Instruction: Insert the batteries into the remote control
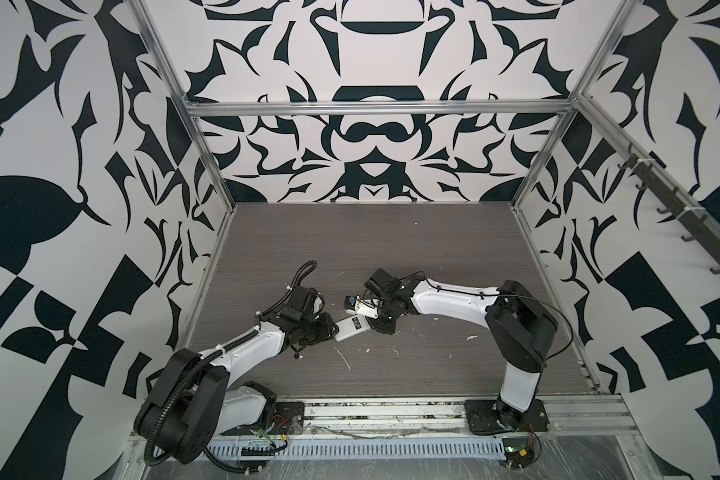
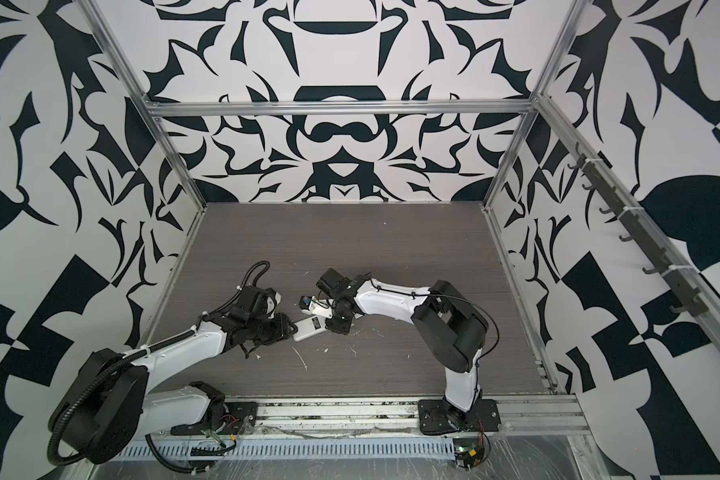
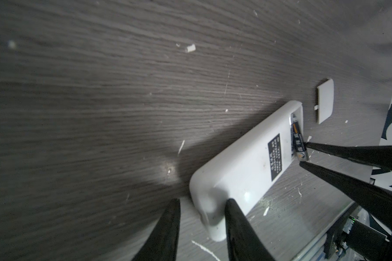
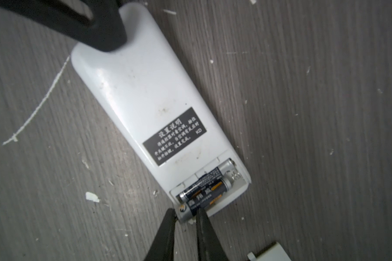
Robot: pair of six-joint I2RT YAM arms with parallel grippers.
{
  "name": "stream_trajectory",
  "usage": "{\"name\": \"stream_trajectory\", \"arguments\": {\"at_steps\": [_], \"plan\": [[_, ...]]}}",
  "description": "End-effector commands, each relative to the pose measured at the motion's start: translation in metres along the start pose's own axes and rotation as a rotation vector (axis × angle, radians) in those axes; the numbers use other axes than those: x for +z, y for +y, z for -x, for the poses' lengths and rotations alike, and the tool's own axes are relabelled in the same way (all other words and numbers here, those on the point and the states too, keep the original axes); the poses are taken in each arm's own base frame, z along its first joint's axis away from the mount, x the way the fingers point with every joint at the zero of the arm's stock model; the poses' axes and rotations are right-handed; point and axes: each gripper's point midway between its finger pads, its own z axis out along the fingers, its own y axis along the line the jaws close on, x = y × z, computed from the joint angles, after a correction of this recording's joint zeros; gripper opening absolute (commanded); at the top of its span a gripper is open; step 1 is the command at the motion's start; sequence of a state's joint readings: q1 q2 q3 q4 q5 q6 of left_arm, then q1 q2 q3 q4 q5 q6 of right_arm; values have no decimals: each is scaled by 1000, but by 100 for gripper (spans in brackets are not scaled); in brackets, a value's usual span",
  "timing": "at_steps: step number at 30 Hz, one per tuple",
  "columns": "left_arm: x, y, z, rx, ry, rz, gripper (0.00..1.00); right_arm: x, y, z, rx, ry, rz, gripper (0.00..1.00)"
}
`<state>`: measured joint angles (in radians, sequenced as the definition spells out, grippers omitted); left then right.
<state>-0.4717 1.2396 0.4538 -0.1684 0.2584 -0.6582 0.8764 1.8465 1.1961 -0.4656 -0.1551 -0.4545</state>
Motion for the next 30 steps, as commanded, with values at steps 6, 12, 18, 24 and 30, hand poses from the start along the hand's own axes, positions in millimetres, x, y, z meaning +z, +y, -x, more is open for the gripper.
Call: {"name": "stream_trajectory", "arguments": {"at_steps": [6, 12, 18, 24, 30], "plan": [[-1, -4, 6, -2, -8, 2, 34, -4, -8, 7, 6, -14, -35, 19], [-1, -6, 3, -12, -7, 1, 26, -5, -8, 7, 15, -14, -39, 19], [4, -3, 3, -23, -6, 18, 17, -5, -13, 3, 23, 2, -72, 18], [12, 4, 2, -33, 10, 39, 17, -5, -16, 1, 22, 15, -90, 17], [15, 9, 1, -29, 13, 62, 17, -2, -23, -11, 12, 71, -133, 16]]}}
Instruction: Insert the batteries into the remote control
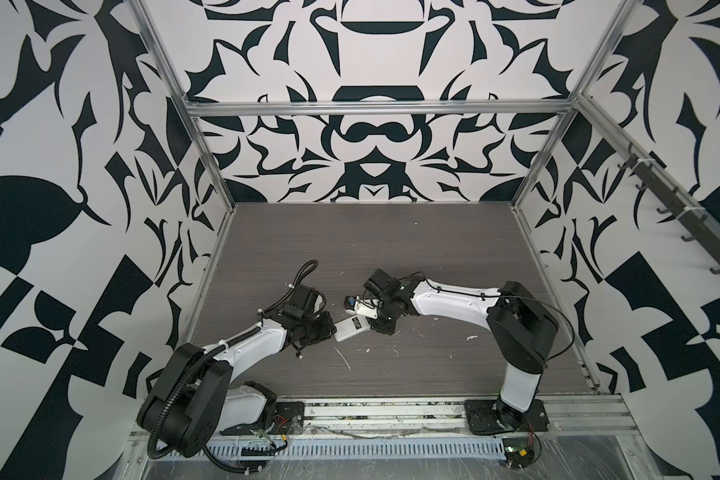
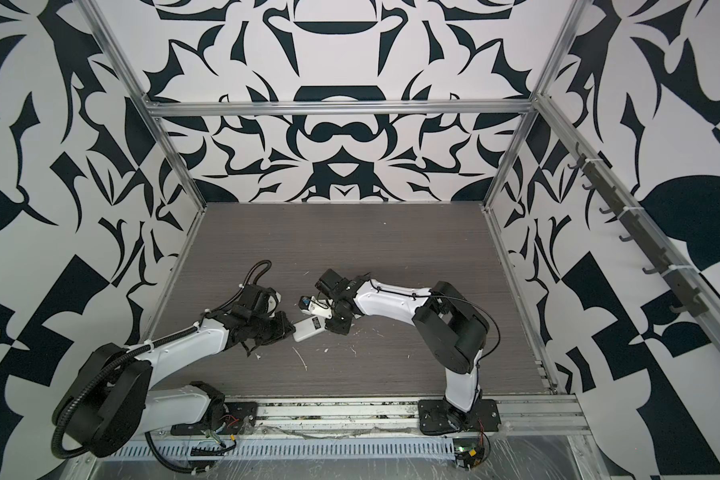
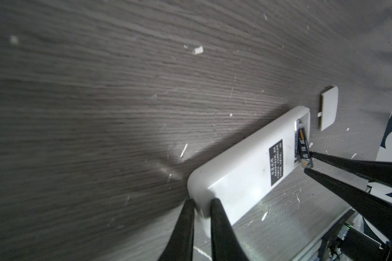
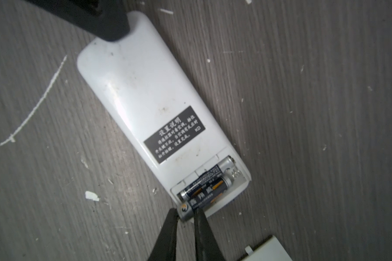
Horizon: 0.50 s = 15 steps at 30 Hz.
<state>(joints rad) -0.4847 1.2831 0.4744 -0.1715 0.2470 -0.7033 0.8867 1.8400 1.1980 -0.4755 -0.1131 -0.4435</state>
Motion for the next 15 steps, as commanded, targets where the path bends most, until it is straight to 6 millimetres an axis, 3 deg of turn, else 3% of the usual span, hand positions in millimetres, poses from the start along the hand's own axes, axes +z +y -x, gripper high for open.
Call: {"name": "stream_trajectory", "arguments": {"at_steps": [1, 15], "plan": [[10, 8, 2, 14, -5, 41, 17, 1, -22, -9, 11, 52, -103, 16], [10, 10, 2, 16, -10, 47, 17, 6, -23, -5, 29, 25, -108, 13]]}}
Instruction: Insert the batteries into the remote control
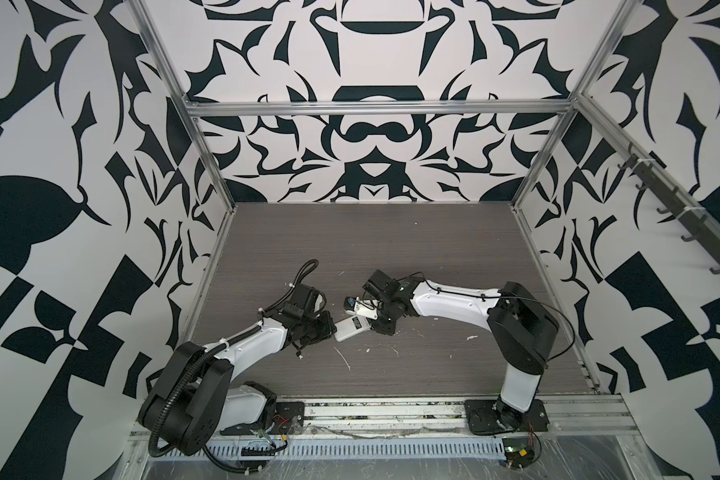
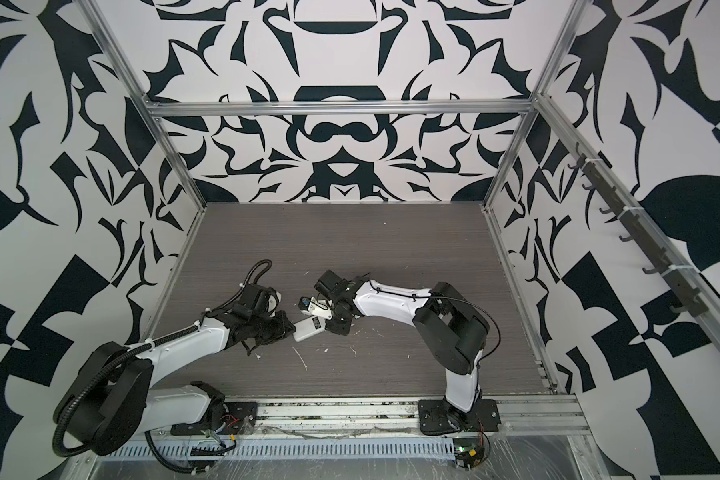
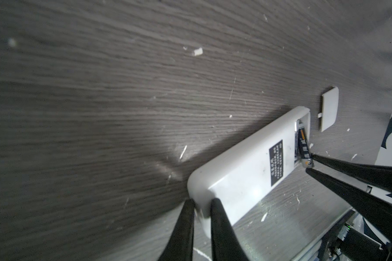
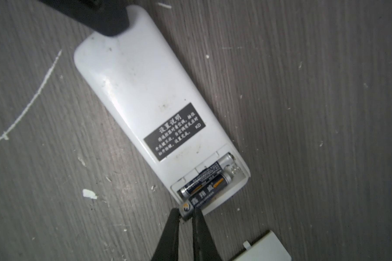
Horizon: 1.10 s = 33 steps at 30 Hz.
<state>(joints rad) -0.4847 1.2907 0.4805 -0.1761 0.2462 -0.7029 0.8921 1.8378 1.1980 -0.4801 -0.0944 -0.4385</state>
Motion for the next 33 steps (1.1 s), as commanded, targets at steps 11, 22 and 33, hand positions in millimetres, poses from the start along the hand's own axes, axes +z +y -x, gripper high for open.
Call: {"name": "stream_trajectory", "arguments": {"at_steps": [11, 22, 33], "plan": [[10, 9, 1, 19, -12, 39, 17, 14, -23, -6, 44, 22, -96, 12], [10, 9, 1, 20, -13, 38, 16, 19, -28, -12, 50, 49, -121, 10], [10, 9, 1, 20, -12, 35, 15, 17, -40, -11, 57, 53, -189, 9]]}}
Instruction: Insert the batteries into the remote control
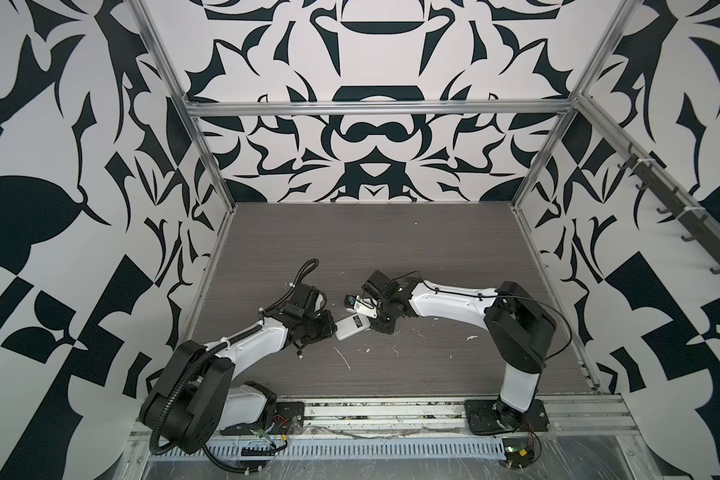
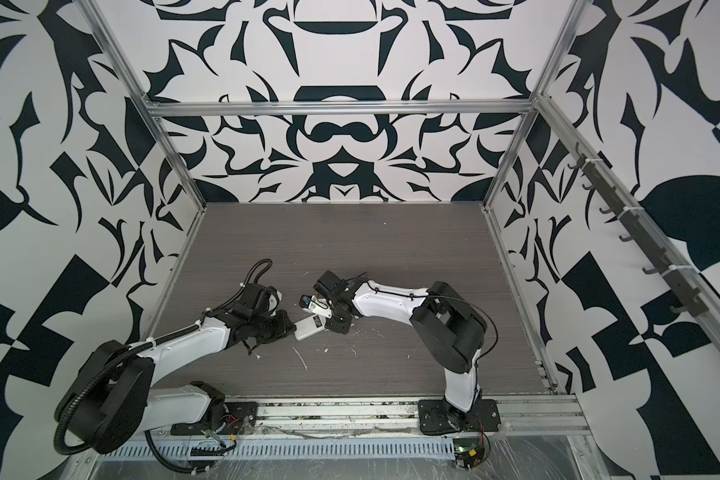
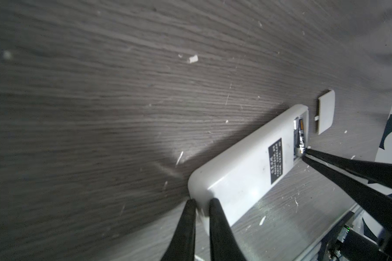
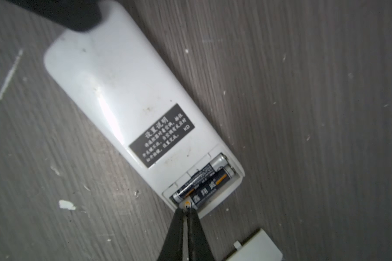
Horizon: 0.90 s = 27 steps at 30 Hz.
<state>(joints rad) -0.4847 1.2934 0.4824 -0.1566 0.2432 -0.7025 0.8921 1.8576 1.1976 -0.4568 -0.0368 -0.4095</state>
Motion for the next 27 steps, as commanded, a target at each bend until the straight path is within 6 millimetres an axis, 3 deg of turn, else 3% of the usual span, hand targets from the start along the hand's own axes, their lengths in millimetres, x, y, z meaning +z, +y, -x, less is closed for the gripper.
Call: {"name": "stream_trajectory", "arguments": {"at_steps": [1, 27], "plan": [[9, 12, -3, 14, 3, 44, 15, 12, -29, -7, 28, 29, -137, 9], [8, 11, -4, 19, -3, 35, 14, 12, -22, -3, 132, 80, -66, 0]]}}
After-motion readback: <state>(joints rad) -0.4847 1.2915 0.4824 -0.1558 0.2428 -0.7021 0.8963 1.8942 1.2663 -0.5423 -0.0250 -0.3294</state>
